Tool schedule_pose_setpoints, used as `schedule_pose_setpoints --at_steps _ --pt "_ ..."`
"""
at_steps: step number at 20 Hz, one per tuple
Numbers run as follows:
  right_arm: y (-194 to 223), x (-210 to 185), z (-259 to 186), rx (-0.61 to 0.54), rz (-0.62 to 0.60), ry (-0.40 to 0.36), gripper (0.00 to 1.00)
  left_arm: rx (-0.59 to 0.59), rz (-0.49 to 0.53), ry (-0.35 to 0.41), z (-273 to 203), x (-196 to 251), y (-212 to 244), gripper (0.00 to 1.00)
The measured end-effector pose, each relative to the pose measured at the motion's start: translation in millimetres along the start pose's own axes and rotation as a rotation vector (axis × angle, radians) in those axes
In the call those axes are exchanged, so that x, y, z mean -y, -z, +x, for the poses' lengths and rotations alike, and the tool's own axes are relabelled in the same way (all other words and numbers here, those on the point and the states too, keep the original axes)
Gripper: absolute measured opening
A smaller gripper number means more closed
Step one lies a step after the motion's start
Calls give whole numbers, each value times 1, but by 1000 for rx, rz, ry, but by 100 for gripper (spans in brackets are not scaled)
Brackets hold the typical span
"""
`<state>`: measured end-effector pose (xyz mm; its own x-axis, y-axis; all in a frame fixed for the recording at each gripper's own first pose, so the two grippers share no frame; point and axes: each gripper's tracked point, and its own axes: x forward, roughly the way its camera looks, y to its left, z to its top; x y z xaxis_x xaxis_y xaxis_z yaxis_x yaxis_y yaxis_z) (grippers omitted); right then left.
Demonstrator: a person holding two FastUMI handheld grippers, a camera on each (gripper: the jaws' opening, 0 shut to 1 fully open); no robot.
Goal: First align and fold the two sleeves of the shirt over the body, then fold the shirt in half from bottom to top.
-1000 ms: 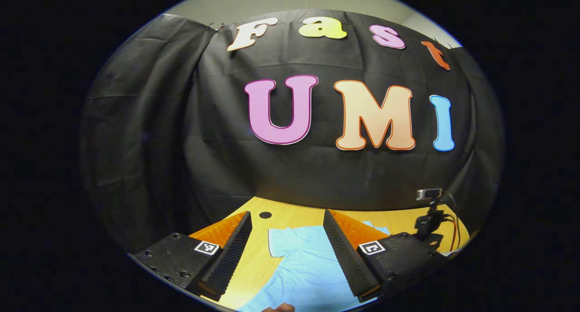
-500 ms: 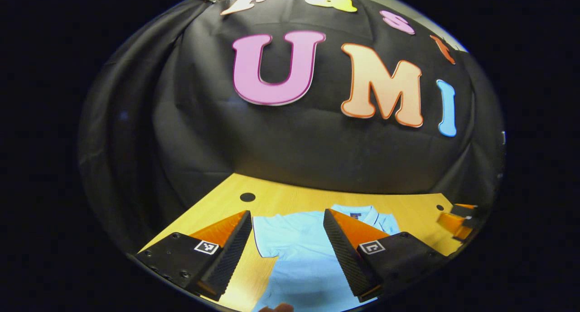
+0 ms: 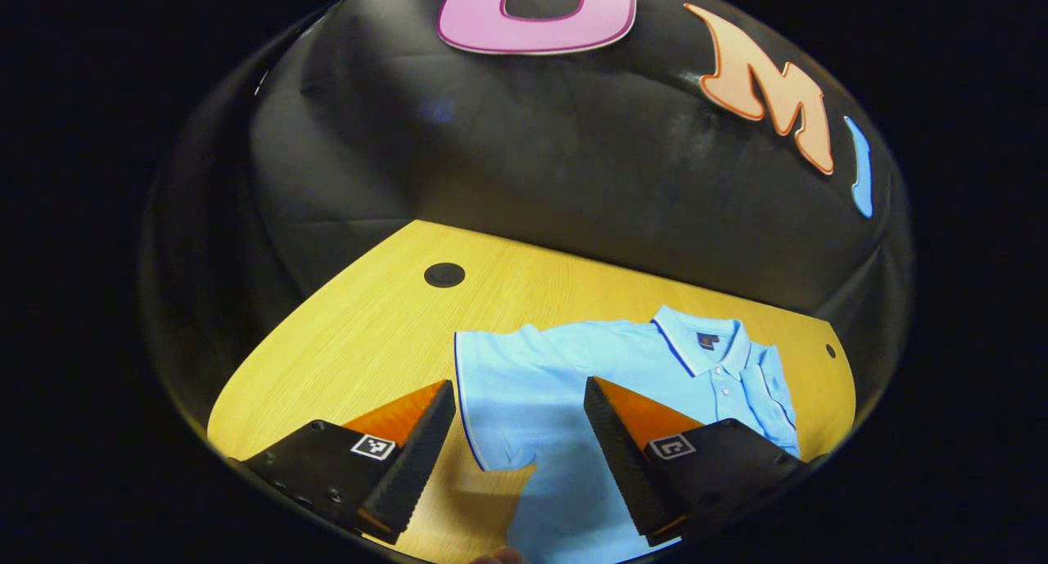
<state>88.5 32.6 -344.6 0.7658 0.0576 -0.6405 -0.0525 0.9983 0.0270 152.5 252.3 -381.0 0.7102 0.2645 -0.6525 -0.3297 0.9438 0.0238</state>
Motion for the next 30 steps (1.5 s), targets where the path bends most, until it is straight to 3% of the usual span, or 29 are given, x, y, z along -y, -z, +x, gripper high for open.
schedule_pose_setpoints --at_steps 2,3,7,8,9,12,16,17,18,20,26,27,30 --pt "5 -7 0 -14 -8 -2 94 -21 16 -25 18 -7 3 95" --pt "5 -10 0 -17 -14 -3 98 -28 19 -37 28 -10 4 95" --pt "7 -12 0 -26 -28 1 94 -95 7 -81 47 -20 22 95" --pt "7 -13 0 -27 -25 0 98 -113 12 -100 49 -24 28 95" --pt "7 -13 2 -27 -22 3 94 -110 19 -96 47 -24 26 96" --pt "6 -10 3 -27 -20 5 98 -131 54 -97 49 -21 29 95" --pt "8 -9 3 -27 -19 1 98 -129 48 -45 50 -2 26 28" --pt "9 -9 2 -29 -18 -1 98 -133 71 -44 50 -2 25 7" --pt "10 -9 2 -28 -19 -3 98 -138 78 -58 49 -3 25 1" --pt "13 -7 -1 -29 -20 -5 98 -165 86 -71 45 3 28 0" --pt "10 11 -16 -3 0 4 98 -104 90 41 22 68 2 0" --pt "9 14 -18 1 4 5 94 -97 101 62 20 81 -1 0" --pt "14 26 -24 0 25 1 98 -97 112 131 11 122 1 0"
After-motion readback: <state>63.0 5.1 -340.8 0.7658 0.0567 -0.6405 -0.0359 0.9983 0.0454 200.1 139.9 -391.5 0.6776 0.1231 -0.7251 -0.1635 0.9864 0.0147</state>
